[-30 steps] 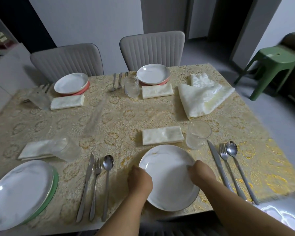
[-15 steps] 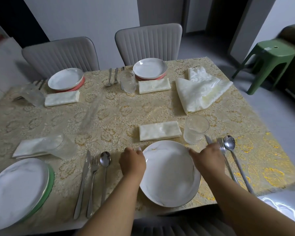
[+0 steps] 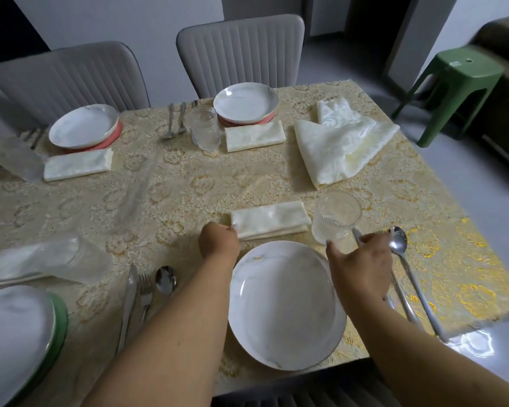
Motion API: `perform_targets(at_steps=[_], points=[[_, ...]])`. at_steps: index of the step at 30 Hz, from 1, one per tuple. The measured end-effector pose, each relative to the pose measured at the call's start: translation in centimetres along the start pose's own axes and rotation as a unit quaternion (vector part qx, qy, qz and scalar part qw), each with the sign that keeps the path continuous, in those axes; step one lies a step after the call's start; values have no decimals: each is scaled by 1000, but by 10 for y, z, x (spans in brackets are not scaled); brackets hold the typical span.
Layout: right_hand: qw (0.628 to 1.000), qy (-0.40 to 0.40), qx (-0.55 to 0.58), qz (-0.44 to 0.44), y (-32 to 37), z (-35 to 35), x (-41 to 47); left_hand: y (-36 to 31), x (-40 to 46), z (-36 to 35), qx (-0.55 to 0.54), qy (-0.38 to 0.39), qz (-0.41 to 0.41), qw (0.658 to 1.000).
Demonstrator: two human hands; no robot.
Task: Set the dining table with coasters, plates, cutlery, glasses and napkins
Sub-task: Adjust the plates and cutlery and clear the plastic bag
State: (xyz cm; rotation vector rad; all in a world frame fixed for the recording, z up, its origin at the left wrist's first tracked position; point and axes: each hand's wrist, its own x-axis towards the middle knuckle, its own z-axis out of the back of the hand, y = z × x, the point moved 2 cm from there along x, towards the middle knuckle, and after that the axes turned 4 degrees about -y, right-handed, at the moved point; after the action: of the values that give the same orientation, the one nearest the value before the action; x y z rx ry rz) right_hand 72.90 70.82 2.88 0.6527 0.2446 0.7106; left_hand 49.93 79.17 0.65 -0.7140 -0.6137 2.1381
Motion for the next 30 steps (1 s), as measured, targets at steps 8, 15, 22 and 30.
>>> perform_targets(at_steps=[8, 15, 22, 30], points=[[874, 146, -39, 463, 47, -43, -36, 4, 7, -6, 57, -10, -67, 996], [846, 295, -213, 388, 53, -77, -20, 0, 11, -10, 93, 6, -70, 993], [846, 300, -217, 384, 56, -78, -16, 2, 11, -13, 93, 99, -53, 989], [895, 48, -14, 443, 59, -40, -27, 3, 6, -17, 169, 76, -99, 978]])
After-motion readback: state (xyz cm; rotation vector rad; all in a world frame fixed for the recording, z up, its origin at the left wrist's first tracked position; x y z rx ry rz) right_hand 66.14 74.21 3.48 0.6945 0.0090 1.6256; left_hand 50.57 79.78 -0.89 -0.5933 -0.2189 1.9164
